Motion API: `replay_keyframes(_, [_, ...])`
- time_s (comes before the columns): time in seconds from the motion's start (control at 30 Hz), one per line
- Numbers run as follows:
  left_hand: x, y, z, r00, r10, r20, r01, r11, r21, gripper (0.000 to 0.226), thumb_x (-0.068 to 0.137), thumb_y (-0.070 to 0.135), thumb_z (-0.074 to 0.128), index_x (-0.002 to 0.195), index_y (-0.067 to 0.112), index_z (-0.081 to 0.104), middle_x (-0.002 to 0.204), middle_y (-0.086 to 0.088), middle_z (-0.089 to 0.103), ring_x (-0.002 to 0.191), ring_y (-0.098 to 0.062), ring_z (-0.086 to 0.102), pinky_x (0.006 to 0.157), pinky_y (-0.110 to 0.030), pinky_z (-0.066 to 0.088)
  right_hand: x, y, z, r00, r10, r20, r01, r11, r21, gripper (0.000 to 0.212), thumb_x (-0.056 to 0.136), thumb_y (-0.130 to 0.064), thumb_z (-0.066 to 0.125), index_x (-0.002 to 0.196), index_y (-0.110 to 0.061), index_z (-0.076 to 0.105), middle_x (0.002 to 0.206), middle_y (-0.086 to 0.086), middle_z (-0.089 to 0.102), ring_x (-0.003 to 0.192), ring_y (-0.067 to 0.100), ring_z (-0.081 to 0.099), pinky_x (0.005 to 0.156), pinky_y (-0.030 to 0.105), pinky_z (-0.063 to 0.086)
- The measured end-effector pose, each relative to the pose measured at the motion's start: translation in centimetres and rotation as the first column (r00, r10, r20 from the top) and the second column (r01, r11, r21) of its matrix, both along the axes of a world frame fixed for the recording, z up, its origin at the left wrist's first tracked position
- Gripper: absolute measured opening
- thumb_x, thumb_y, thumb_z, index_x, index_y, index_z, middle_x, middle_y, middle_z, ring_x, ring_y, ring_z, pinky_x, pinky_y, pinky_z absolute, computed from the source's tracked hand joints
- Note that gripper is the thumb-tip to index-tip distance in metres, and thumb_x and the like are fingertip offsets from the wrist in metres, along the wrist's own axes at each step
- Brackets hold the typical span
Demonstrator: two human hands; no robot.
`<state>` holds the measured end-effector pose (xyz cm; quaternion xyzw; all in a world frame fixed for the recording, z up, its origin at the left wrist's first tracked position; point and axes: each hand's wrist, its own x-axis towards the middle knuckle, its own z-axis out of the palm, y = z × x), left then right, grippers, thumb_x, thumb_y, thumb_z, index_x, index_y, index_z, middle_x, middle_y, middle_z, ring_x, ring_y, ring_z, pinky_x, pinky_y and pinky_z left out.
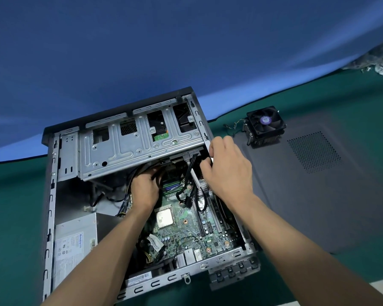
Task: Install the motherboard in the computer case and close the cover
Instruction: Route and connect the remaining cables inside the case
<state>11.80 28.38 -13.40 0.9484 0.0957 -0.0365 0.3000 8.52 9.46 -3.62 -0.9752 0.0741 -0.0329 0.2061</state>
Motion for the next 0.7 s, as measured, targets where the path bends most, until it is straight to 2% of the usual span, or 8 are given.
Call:
replay_keyframes(0.17, [0.4, -0.1, 0.2, 1.0, 0.004, 0.026, -0.003, 0.999, -0.046, 0.02, 0.09, 0.007, 0.06, 0.107, 0.0, 0.07, 0.096, -0.02, 0.07, 0.078, -0.032, 0.064, 0.066, -0.028, 0.043, 0.0, 0.0, -0.1, 1.0, 0.0, 0.005, 0.001, 1.0, -0.007, 0.009, 0.088, -0.02, 0.047, 0.095, -0.015, 0.043, 0.093, -0.001, 0.04, 0.078, 0.017, 0.038, 0.057, 0.028, 0.028])
replay_keyframes(0.23, [0.6, -0.2, 0.6, 1.0, 0.008, -0.026, -0.008, 1.0, -0.019, 0.022, 0.092, 0.009, 0.058, 0.105, -0.004, 0.069, 0.093, -0.022, 0.07, 0.073, -0.03, 0.062, 0.059, -0.025, 0.038, 0.0, 0.0, -0.1, 1.0, -0.005, 0.004, 0.005, 1.0, -0.005, 0.009, 0.088, -0.02, 0.047, 0.094, -0.016, 0.042, 0.093, -0.002, 0.04, 0.078, 0.017, 0.038, 0.057, 0.028, 0.027])
replay_keyframes(0.3, [1.3, -0.2, 1.0, 0.99, 0.088, -0.11, -0.094, 0.994, -0.053, 0.025, 0.093, 0.003, 0.049, 0.111, -0.005, 0.065, 0.1, -0.02, 0.067, 0.078, -0.024, 0.059, 0.059, -0.023, 0.037, 0.0, 0.0, 0.0, 1.0, -0.003, 0.003, 0.003, 1.0, -0.008, 0.009, 0.088, -0.02, 0.047, 0.093, -0.015, 0.042, 0.093, -0.001, 0.039, 0.077, 0.017, 0.038, 0.057, 0.028, 0.028])
replay_keyframes(0.37, [1.5, -0.1, 1.1, 0.971, 0.138, -0.195, -0.152, 0.987, -0.058, 0.024, 0.094, 0.002, 0.043, 0.108, 0.004, 0.063, 0.091, -0.015, 0.058, 0.07, -0.018, 0.052, 0.056, -0.02, 0.035, 0.0, 0.0, 0.0, 1.0, -0.002, 0.004, 0.003, 1.0, -0.009, 0.008, 0.088, -0.02, 0.046, 0.093, -0.015, 0.042, 0.093, -0.001, 0.039, 0.077, 0.017, 0.039, 0.057, 0.028, 0.028])
replay_keyframes(0.43, [1.6, 0.0, 1.1, 0.968, 0.162, -0.191, -0.175, 0.983, -0.054, 0.011, 0.095, 0.008, 0.048, 0.092, 0.01, 0.058, 0.08, -0.015, 0.057, 0.06, -0.021, 0.05, 0.054, -0.026, 0.037, 0.0, 0.1, 0.0, 1.0, -0.002, 0.006, 0.002, 1.0, -0.017, 0.008, 0.089, -0.02, 0.046, 0.094, -0.015, 0.043, 0.093, -0.001, 0.04, 0.078, 0.017, 0.039, 0.057, 0.027, 0.028])
replay_keyframes(0.5, [1.3, 0.0, 1.1, 0.984, 0.087, -0.156, -0.098, 0.993, -0.064, 0.009, 0.093, 0.009, 0.057, 0.096, 0.012, 0.064, 0.074, -0.017, 0.06, 0.05, -0.021, 0.045, 0.051, -0.028, 0.037, 0.0, 0.1, 0.0, 1.0, -0.001, 0.006, 0.001, 1.0, -0.026, 0.008, 0.089, -0.02, 0.046, 0.095, -0.015, 0.044, 0.093, -0.001, 0.041, 0.078, 0.016, 0.04, 0.057, 0.026, 0.028])
replay_keyframes(0.57, [1.1, 0.2, 1.1, 0.995, 0.019, -0.094, -0.029, 0.993, -0.111, 0.023, 0.092, 0.01, 0.059, 0.112, 0.015, 0.067, 0.082, -0.017, 0.066, 0.054, -0.017, 0.046, 0.059, -0.027, 0.039, 0.0, 0.0, 0.0, 1.0, -0.002, 0.003, 0.002, 1.0, -0.024, 0.009, 0.089, -0.02, 0.046, 0.095, -0.015, 0.044, 0.094, -0.001, 0.041, 0.078, 0.016, 0.04, 0.056, 0.026, 0.027])
replay_keyframes(0.7, [1.0, 0.3, 0.7, 1.0, 0.003, -0.025, -0.005, 0.995, -0.102, 0.024, 0.092, 0.01, 0.058, 0.114, 0.007, 0.068, 0.094, -0.019, 0.069, 0.072, -0.019, 0.053, 0.065, -0.024, 0.039, 0.0, 0.0, -0.1, 1.0, -0.004, 0.001, 0.004, 1.0, -0.02, 0.009, 0.089, -0.02, 0.046, 0.095, -0.015, 0.043, 0.093, -0.002, 0.039, 0.077, 0.016, 0.038, 0.055, 0.026, 0.026])
